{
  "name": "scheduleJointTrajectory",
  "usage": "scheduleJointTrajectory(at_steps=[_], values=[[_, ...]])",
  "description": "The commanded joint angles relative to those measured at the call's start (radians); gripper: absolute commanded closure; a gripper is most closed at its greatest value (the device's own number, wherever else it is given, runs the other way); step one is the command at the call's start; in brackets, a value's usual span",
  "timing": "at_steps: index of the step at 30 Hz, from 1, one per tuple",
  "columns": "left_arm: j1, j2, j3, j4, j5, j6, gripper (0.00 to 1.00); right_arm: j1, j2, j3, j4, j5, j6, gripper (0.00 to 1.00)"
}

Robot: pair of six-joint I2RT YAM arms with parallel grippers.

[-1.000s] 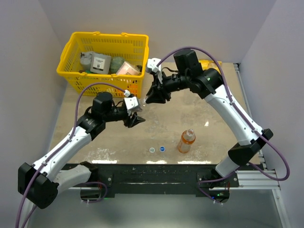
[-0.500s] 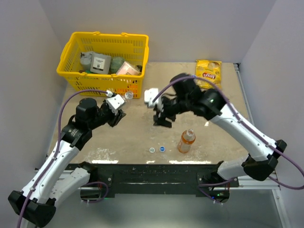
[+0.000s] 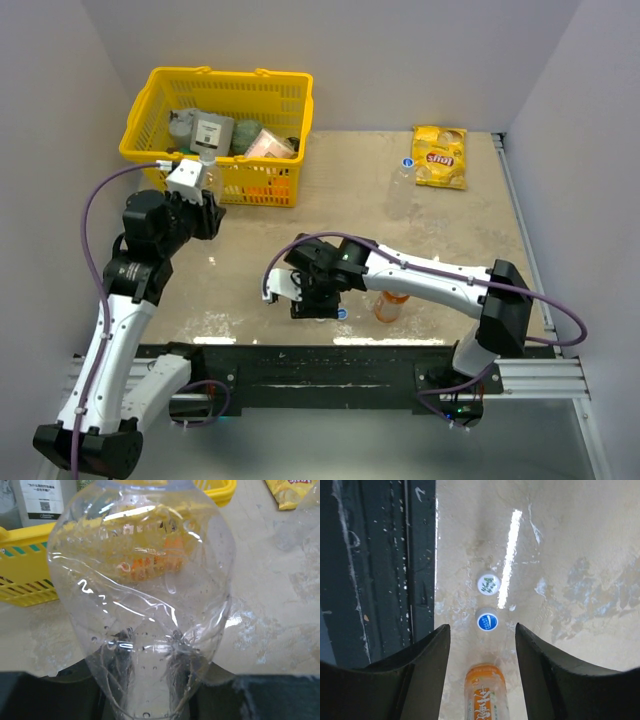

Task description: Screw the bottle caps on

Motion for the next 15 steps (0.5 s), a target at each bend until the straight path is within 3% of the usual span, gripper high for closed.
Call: scheduleJointTrajectory(at_steps=[1,15], values=[[0.01,-0.074,0.008,0.056,-0.029,-0.066,1.0,0.003,0.023,-0.044,0.013,0.091,0.051,0.42],[0.011,-0.102,-0.008,0.044,-0.017,-0.074,1.0,-0.034,0.049,-0.189,0.099,0.059,-0.033,0.47]])
